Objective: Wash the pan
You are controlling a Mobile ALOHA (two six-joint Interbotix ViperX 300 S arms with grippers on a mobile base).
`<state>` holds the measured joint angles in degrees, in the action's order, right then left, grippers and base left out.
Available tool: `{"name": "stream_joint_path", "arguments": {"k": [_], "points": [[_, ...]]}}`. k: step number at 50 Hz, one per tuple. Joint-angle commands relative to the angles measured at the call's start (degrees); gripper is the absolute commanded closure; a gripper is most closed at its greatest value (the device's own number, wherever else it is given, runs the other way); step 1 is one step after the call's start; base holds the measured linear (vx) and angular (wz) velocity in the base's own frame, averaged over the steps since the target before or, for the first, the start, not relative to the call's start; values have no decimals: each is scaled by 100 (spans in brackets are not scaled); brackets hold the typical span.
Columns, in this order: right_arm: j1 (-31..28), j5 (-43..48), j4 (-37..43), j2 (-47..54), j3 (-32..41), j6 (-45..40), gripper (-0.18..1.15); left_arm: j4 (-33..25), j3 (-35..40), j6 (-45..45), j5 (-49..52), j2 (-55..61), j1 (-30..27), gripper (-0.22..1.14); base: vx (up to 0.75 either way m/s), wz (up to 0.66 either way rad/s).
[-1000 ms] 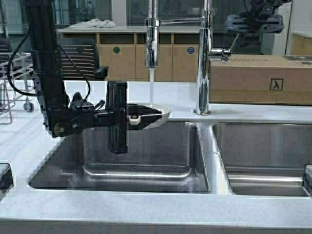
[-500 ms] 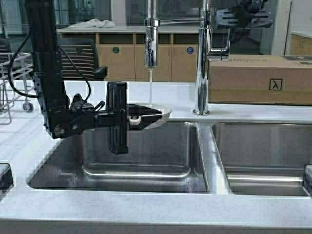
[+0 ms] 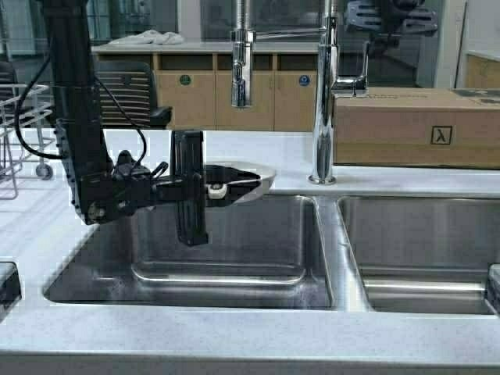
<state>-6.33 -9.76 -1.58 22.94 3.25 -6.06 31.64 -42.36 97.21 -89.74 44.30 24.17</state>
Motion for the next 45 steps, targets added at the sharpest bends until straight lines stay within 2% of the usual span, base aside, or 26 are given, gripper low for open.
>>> {"name": "stream_joint_path", "arguments": {"k": [1, 8, 14, 25, 34, 40, 45], "points": [[272, 457, 26, -817, -457, -26, 92, -18, 229, -360, -501, 9, 9, 89, 0, 0], [554, 606, 35, -1310, -1063, -35, 92, -132, 378, -756, -756, 176, 9, 88, 0, 0], [668, 844, 44, -1714, -1626, -35, 92, -466, 308, -1239, -668, 149, 35, 88, 0, 0], [703, 1266, 44, -2232, -2435, -141, 92, -1020, -123, -1345, 721, -396, 211, 88, 0, 0], [703, 1266, 44, -2399, -2777, -229, 92, -1002, -343, -1266, 1758, -800, 220, 88, 0, 0], [703, 1266, 44, -2540, -3059, -308, 92, -835, -404, -940, 1696, -773, 229, 88, 0, 0], [703, 1283, 44, -2689, -3322, -378, 92, -712, -387, -606, 1239, -545, 220, 88, 0, 0]]}}
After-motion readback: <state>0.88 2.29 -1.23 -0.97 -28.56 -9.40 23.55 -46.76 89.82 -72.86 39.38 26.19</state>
